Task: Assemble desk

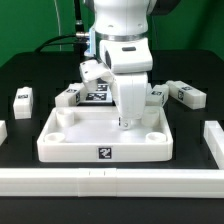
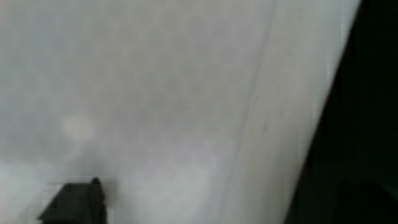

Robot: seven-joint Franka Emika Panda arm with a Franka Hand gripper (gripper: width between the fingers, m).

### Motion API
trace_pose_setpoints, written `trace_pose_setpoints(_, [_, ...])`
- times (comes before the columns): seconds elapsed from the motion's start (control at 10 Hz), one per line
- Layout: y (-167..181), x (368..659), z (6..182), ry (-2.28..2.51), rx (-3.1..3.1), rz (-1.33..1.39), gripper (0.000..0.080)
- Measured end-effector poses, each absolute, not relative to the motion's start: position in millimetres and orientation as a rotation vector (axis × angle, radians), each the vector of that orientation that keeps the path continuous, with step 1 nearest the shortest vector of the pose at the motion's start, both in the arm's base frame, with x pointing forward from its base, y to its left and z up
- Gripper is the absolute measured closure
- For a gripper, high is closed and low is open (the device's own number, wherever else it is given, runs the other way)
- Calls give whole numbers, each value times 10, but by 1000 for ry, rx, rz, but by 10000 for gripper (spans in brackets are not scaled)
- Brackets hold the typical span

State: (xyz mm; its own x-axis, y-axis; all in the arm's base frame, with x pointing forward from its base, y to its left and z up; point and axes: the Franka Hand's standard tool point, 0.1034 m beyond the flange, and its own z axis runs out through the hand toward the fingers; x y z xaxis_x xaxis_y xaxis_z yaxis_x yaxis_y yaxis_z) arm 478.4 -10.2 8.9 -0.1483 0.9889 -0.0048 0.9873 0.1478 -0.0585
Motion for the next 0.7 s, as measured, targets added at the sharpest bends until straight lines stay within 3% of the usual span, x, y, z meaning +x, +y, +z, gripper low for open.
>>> trace_pose_setpoints(0.1, [-103, 4783, 89, -2349, -2031, 76, 150])
trace_pose_setpoints(0.2, [-103, 4789, 95, -2337, -2046, 75, 253])
trace_pose_setpoints(0.3, [-103, 4784, 90, -2336, -2046, 76, 253])
trace_pose_setpoints(0.4, [-103, 4783, 90, -2336, -2046, 76, 461])
trace_pose_setpoints(0.5, [-103, 4782, 89, -2336, -2046, 77, 461])
trace_pose_setpoints(0.6, [-103, 4780, 88, -2336, -2046, 77, 637])
trace_pose_setpoints(0.7, [-107, 4798, 97, -2339, -2051, 70, 740])
